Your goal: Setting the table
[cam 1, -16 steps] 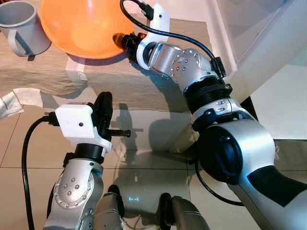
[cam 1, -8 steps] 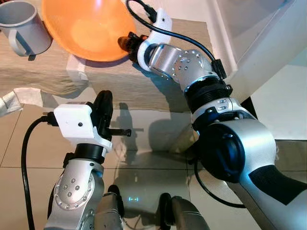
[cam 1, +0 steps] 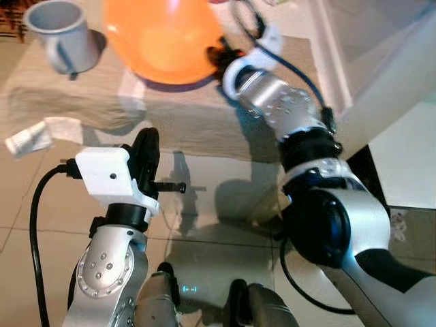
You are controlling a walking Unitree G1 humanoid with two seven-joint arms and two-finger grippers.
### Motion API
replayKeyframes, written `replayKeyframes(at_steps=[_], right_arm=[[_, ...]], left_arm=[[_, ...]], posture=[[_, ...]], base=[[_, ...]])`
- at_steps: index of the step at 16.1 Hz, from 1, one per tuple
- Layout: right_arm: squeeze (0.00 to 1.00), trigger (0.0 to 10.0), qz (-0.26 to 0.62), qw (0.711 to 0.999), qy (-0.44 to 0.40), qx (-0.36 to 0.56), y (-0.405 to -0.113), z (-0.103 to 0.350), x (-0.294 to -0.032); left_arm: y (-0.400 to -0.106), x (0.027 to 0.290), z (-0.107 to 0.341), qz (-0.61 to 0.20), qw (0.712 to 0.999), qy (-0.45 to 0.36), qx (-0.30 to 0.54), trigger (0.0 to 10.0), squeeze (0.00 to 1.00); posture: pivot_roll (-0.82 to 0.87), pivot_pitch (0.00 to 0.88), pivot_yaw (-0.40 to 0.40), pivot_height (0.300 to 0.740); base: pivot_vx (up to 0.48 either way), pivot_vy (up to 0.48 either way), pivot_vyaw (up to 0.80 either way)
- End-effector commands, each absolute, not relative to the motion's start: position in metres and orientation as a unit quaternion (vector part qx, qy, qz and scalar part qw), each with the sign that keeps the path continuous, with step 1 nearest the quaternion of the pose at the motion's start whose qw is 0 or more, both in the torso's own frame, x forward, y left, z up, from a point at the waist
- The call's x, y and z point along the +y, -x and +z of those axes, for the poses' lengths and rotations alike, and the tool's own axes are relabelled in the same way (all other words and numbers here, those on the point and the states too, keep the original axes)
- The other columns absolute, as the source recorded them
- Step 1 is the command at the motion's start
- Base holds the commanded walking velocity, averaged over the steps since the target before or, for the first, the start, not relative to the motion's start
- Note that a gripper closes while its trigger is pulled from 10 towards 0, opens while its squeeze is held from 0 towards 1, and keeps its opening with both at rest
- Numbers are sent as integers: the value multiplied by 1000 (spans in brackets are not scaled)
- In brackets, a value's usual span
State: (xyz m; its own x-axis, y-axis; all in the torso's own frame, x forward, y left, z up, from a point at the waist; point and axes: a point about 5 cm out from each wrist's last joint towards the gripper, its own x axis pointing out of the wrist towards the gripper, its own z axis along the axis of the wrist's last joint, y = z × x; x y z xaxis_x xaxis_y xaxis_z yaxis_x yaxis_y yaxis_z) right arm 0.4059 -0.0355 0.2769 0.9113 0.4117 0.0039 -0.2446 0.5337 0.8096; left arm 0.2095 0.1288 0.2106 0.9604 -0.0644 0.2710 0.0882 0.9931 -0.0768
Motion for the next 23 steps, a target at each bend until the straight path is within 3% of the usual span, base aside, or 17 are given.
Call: replayKeyframes(at_steps=[1,6,7,8,10,14,17,19,23], right_arm=[[0,0,136,876,-454,94,-409,262,-60],[0,0,129,878,-461,15,-395,259,-86],[0,941,148,867,-475,-10,-388,260,-87],[0,941,157,860,-485,-20,-386,261,-88],[0,10000,187,853,-481,-74,-370,265,-92],[0,10000,200,834,-497,-132,-351,257,-112],[0,10000,247,815,-507,-135,-340,254,-111],[0,10000,314,785,-520,-122,-325,245,-103],[0,10000,385,756,-518,-109,-299,231,-100]], left_arm=[[-209,128,212,-42,988,47,-139,10000,0],[-214,128,214,-50,987,46,-145,10000,0],[-215,128,215,-51,987,45,-147,10000,0],[-216,128,215,-51,987,46,-147,10000,0],[-218,130,215,-50,987,42,-150,10000,0],[-224,143,216,-34,987,31,-153,10000,0],[-226,151,218,-24,987,30,-158,10000,0],[-229,159,217,-12,987,29,-160,10000,0],[-223,199,205,64,986,38,-146,10000,0]], posture=[[-27,275,-101,740],[-38,260,-90,740],[-41,254,-87,740],[-41,254,-87,740],[-41,247,-82,740],[-49,237,-66,740],[-52,223,-62,740],[-52,214,-60,740],[-45,197,-49,740]], base=[[0,0,0],[0,0,0],[0,0,0],[0,0,0],[0,0,0],[0,0,0],[0,0,0],[0,0,0],[0,0,0]])
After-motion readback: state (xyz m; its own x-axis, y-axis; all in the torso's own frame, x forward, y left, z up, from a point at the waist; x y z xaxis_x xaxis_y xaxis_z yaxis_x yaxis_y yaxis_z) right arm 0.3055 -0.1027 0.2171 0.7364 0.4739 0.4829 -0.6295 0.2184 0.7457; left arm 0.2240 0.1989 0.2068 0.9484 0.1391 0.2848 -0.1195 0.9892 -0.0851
